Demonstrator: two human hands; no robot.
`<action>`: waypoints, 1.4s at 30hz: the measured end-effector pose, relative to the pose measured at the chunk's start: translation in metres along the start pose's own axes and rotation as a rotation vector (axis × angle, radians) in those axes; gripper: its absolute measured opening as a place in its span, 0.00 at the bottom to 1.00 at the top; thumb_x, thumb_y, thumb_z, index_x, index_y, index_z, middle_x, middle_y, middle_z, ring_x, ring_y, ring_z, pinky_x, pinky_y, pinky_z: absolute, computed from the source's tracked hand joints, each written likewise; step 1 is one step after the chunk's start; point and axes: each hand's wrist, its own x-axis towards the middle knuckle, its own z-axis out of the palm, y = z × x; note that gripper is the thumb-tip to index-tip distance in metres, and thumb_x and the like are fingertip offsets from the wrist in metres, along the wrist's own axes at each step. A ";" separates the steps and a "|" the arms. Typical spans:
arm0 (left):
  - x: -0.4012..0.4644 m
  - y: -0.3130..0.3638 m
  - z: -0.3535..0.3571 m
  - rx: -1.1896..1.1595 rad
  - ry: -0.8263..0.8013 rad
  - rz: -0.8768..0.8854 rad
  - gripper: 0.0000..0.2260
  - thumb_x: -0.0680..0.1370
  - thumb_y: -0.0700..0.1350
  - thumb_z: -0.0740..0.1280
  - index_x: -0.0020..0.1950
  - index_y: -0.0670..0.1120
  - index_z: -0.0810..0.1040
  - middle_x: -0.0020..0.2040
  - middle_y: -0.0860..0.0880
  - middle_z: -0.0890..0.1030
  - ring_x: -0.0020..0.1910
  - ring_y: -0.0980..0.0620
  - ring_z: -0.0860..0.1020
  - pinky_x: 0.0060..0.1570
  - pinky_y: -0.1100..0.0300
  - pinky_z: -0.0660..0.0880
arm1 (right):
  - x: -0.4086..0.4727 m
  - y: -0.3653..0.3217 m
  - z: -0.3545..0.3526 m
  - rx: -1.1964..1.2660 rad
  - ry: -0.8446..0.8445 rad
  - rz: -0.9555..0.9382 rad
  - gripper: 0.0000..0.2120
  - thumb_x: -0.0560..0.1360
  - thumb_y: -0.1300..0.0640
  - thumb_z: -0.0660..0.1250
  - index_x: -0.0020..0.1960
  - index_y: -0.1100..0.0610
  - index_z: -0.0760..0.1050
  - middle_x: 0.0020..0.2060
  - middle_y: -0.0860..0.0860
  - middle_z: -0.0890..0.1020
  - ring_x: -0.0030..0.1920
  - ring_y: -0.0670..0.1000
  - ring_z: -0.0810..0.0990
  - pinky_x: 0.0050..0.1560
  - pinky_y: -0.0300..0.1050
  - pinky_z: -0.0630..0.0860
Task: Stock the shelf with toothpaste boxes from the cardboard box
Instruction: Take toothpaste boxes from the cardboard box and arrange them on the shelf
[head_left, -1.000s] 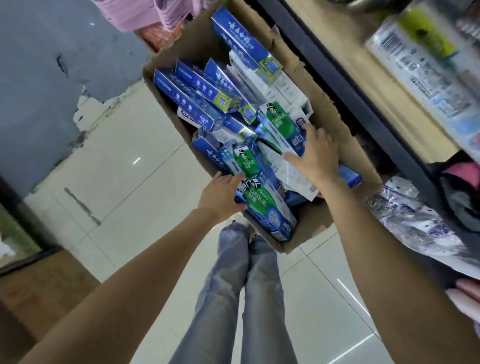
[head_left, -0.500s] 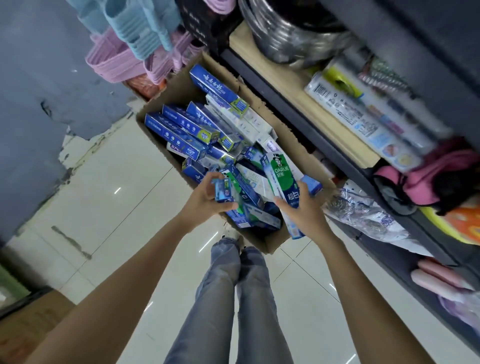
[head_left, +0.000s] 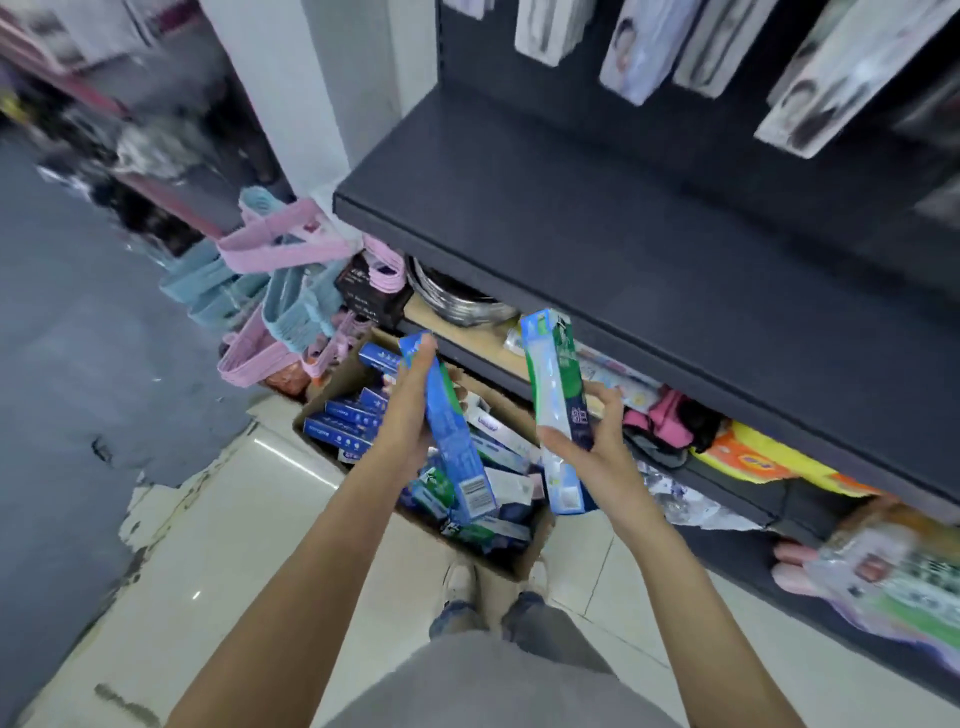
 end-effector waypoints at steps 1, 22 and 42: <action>-0.001 0.007 0.011 0.029 -0.027 -0.019 0.22 0.73 0.59 0.68 0.62 0.49 0.71 0.50 0.48 0.78 0.43 0.52 0.78 0.46 0.55 0.76 | -0.002 -0.009 -0.005 -0.026 0.005 -0.043 0.28 0.73 0.57 0.71 0.63 0.44 0.58 0.56 0.46 0.79 0.50 0.41 0.80 0.50 0.39 0.74; 0.044 0.009 0.166 0.167 0.050 0.341 0.12 0.79 0.53 0.63 0.60 0.50 0.72 0.44 0.52 0.80 0.38 0.56 0.79 0.34 0.62 0.76 | 0.095 -0.061 -0.180 0.439 -0.113 0.174 0.20 0.67 0.59 0.71 0.57 0.58 0.74 0.43 0.54 0.85 0.39 0.52 0.83 0.36 0.43 0.79; 0.054 0.027 0.082 -0.078 0.358 0.300 0.20 0.75 0.53 0.69 0.64 0.49 0.70 0.53 0.49 0.80 0.47 0.51 0.79 0.42 0.57 0.75 | 0.177 -0.084 -0.096 -0.928 -0.098 -0.558 0.24 0.76 0.61 0.63 0.68 0.45 0.63 0.57 0.51 0.75 0.53 0.56 0.77 0.50 0.53 0.75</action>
